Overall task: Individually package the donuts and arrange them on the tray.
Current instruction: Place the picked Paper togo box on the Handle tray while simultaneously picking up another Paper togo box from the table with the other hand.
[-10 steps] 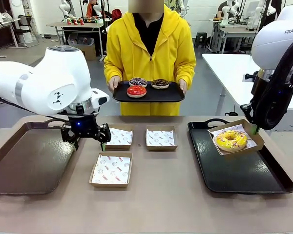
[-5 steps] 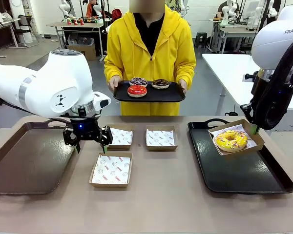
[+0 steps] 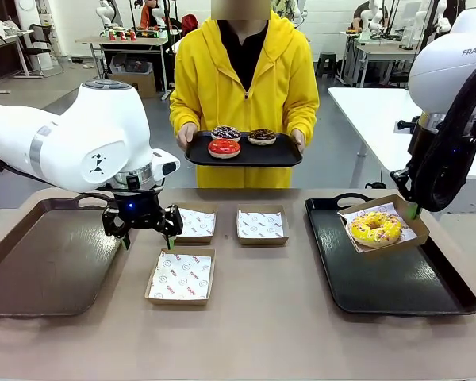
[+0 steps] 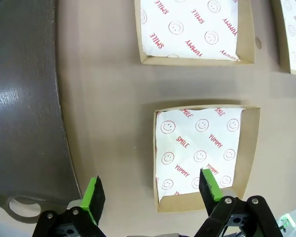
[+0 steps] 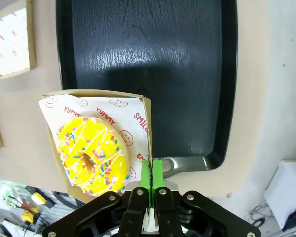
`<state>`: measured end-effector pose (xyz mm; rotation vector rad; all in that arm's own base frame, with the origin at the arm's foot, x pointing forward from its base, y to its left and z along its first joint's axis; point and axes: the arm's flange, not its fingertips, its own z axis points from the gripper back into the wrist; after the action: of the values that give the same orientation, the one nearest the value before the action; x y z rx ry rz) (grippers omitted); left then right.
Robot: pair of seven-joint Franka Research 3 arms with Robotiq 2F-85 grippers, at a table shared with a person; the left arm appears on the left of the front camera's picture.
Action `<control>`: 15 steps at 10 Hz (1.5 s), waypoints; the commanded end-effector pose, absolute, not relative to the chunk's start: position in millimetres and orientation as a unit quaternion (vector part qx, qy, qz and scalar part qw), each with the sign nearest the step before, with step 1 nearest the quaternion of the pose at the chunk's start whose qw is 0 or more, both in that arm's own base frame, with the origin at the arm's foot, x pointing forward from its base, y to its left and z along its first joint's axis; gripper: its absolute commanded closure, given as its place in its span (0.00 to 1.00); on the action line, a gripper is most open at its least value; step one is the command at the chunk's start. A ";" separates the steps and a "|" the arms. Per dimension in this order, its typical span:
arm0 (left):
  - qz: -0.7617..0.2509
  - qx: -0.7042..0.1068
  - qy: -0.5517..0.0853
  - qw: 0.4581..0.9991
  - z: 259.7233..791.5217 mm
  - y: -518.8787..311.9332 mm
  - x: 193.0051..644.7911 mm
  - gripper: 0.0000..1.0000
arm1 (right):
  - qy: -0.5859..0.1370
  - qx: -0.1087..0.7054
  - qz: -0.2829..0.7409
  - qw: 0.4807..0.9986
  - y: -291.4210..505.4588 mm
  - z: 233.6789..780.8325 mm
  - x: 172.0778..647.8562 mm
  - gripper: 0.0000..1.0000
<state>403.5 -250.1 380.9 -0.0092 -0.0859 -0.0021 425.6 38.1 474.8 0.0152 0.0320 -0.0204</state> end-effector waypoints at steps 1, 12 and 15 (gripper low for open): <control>0.022 -0.011 -0.032 0.999 366.8 -250.6 386.2 0.00 | 0.016 0.015 -0.014 1.000 37.5 456.7 426.2 0.99; -0.054 -0.068 -0.061 0.994 326.6 -254.4 374.4 0.00 | 0.015 0.044 -0.026 0.999 34.5 382.4 414.4 0.99; -0.059 -0.058 -0.055 0.995 325.4 -253.5 374.4 0.00 | 0.008 0.047 -0.037 0.998 35.6 377.0 416.1 0.99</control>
<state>375.9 -254.9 327.3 -0.1114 -0.1160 -0.1004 416.9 35.0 382.6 0.0696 0.0351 -0.0623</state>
